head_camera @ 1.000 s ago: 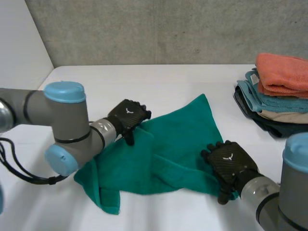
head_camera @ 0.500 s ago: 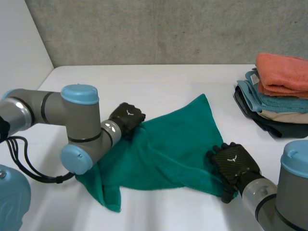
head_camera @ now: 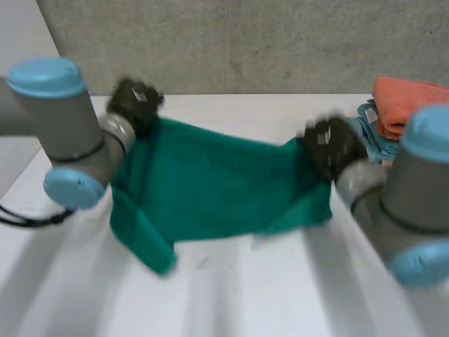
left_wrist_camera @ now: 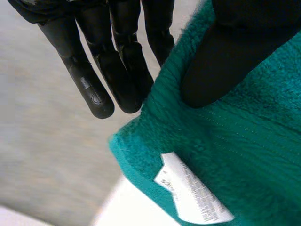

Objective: Fold the laundry.

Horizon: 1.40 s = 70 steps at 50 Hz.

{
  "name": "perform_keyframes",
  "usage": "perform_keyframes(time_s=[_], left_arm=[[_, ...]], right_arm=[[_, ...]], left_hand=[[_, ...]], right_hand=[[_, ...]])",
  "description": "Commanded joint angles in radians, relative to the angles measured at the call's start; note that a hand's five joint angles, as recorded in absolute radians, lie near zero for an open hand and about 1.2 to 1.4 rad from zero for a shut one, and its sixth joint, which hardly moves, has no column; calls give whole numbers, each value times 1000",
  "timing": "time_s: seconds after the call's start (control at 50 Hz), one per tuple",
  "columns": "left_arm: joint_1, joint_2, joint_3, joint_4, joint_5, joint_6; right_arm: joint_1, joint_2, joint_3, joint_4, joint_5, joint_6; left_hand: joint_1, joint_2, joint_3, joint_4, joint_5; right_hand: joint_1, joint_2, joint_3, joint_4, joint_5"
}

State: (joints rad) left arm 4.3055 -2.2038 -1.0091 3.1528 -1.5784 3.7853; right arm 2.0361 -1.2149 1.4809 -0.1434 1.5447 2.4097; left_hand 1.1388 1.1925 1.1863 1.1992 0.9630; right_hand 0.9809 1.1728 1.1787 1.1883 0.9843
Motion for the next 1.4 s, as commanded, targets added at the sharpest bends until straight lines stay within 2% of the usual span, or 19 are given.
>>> perform_keyframes(time_s=[0.02,0.06,0.12,0.16,0.26,0.36,0.44,0.58,0.66,0.74,0.76,0.8,0.86,0.98,1.22,1.4], left_arm=[[26,16,234,277,-78,-6],[37,76,221,401,-91,-6],[45,154,167,493,-94,-10],[54,223,80,559,-89,-21],[94,328,-89,612,-74,-75],[106,369,-268,580,-46,-131],[112,372,-448,491,-42,-165],[128,325,-608,375,-42,-179],[123,247,-652,329,-45,-179],[122,242,-680,308,-43,-179],[123,257,-689,303,-45,-179],[122,277,-695,302,-45,-179],[120,320,-718,302,-43,-185],[125,358,-740,300,-43,-208],[134,365,-772,302,-37,-223],[163,366,-758,302,-37,-222]], right_arm=[[9,100,-499,-212,0,-129],[9,101,-570,-335,-1,-126],[12,89,-591,-456,-8,-124],[13,81,-584,-476,-12,-126],[12,74,-536,-414,-18,-121],[10,71,-397,-290,-21,-121],[12,71,-268,-185,-32,-121],[15,81,-73,-64,-72,-98],[18,115,-14,-28,-72,-12],[7,129,5,-21,-67,149],[7,129,12,-16,-66,226],[4,127,22,-10,-63,346],[-5,126,39,16,-61,486],[-68,123,81,54,-44,594],[-151,112,193,50,-64,551],[-227,89,266,21,-138,286]], left_hand=[[257,204,210,197,259],[257,204,210,197,259],[257,204,210,197,259],[257,204,210,197,259],[257,204,210,197,259],[257,204,210,197,259],[257,204,210,197,259],[257,204,210,197,259],[257,204,210,197,259],[257,204,210,197,259],[257,204,210,197,259],[257,204,210,197,259],[257,204,210,197,259],[257,204,210,197,259],[257,204,210,197,259],[257,204,210,197,259]], right_hand=[[415,223,218,208,237],[415,223,218,208,237],[415,223,218,208,237],[415,223,218,208,237],[415,223,218,208,237],[415,223,218,208,237],[415,223,218,208,237],[415,223,218,208,237],[415,223,218,208,237],[415,223,218,208,237],[355,163,158,148,177],[-13,-205,-211,-220,-191],[-272,-464,-470,-480,-450],[-411,-603,-609,-619,-589],[-558,-750,-756,-766,-736],[-544,-736,-741,-751,-722]])
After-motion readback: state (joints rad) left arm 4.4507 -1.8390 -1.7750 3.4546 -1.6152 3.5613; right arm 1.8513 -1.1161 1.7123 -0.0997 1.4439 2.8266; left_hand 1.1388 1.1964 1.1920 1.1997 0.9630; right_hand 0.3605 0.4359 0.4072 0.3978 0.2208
